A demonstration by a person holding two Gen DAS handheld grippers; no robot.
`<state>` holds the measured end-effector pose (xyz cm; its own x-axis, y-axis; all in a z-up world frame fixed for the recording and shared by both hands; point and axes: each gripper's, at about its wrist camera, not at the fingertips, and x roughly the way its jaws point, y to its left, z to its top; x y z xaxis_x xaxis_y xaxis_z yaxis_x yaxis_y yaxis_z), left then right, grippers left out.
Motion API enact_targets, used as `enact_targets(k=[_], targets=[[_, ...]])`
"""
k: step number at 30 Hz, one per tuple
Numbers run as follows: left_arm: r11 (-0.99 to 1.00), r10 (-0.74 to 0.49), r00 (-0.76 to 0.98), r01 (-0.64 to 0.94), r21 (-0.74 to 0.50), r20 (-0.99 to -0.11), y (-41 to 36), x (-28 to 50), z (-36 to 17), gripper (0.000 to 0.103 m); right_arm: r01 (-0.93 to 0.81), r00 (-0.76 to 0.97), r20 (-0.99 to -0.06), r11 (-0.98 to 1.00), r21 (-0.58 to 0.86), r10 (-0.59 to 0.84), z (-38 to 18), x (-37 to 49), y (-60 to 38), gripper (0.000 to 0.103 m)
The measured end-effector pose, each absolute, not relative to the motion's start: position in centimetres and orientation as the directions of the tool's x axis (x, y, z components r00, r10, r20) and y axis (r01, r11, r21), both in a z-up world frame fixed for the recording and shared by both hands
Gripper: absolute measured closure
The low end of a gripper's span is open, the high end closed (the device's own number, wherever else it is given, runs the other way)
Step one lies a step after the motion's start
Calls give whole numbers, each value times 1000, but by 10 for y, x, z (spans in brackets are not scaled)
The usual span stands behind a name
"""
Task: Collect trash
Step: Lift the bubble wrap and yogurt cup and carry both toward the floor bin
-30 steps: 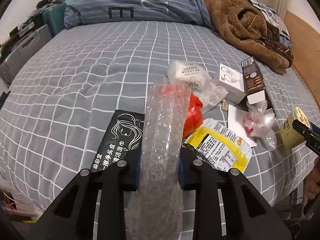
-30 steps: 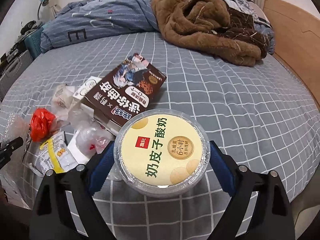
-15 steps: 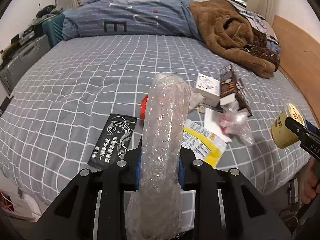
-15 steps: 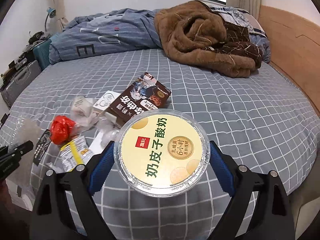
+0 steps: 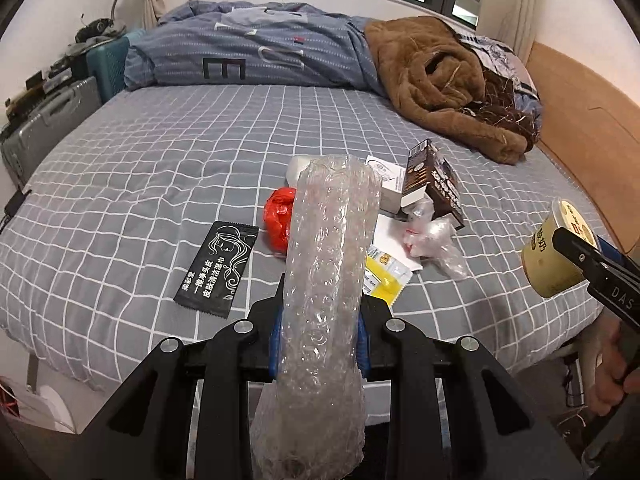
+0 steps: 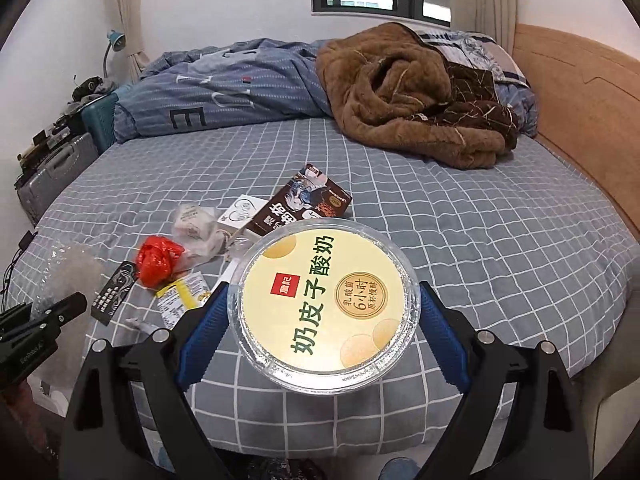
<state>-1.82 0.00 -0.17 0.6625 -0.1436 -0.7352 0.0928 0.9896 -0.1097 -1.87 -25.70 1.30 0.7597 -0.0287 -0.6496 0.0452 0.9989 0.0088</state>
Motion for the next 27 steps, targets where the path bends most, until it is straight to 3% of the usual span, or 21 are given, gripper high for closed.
enact_targets(k=[27], targets=[[986,-164,644,95,-134,-747,-6,-97,-13,77,-17,754,-657,1000,0,13,9,-95,-237,17]])
